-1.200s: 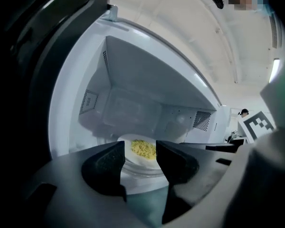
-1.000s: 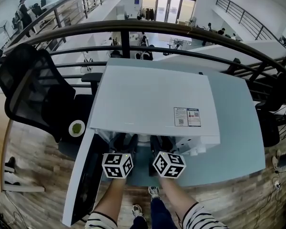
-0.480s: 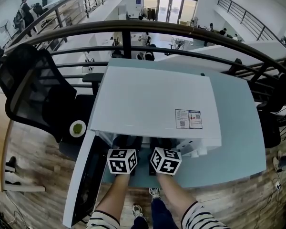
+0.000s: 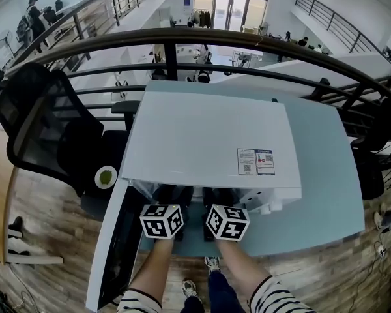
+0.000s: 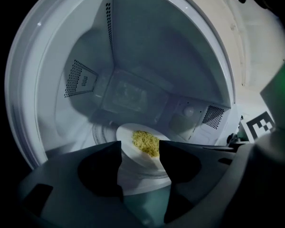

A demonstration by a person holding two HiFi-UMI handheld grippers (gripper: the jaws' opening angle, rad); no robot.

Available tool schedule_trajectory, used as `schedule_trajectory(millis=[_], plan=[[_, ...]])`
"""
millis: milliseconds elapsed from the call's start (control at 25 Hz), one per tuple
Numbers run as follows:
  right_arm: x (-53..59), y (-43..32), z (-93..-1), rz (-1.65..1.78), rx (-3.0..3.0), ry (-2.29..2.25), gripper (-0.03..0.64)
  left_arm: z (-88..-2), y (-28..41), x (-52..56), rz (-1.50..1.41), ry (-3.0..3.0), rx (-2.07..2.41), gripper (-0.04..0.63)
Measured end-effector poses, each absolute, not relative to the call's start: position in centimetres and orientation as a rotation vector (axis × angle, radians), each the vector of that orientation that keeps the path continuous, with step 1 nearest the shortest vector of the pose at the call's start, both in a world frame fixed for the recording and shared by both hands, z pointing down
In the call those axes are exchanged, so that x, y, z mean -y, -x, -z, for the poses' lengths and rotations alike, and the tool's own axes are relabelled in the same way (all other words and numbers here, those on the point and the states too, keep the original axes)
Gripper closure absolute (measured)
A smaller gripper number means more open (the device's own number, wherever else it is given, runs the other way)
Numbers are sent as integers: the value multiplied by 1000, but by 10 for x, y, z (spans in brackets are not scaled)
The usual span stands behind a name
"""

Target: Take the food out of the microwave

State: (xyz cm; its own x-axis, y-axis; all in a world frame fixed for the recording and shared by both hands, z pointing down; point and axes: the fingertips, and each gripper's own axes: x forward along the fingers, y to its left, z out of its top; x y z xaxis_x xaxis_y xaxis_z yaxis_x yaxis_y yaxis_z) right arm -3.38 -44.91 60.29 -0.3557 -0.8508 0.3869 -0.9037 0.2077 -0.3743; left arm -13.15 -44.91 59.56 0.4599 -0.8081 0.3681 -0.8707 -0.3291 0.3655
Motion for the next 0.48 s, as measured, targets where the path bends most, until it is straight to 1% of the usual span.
schedule_trajectory(millis=[480], plan=[[427, 34, -594, -889, 2412, -1739, 428, -591, 134, 422, -124, -2198, 1393, 364]])
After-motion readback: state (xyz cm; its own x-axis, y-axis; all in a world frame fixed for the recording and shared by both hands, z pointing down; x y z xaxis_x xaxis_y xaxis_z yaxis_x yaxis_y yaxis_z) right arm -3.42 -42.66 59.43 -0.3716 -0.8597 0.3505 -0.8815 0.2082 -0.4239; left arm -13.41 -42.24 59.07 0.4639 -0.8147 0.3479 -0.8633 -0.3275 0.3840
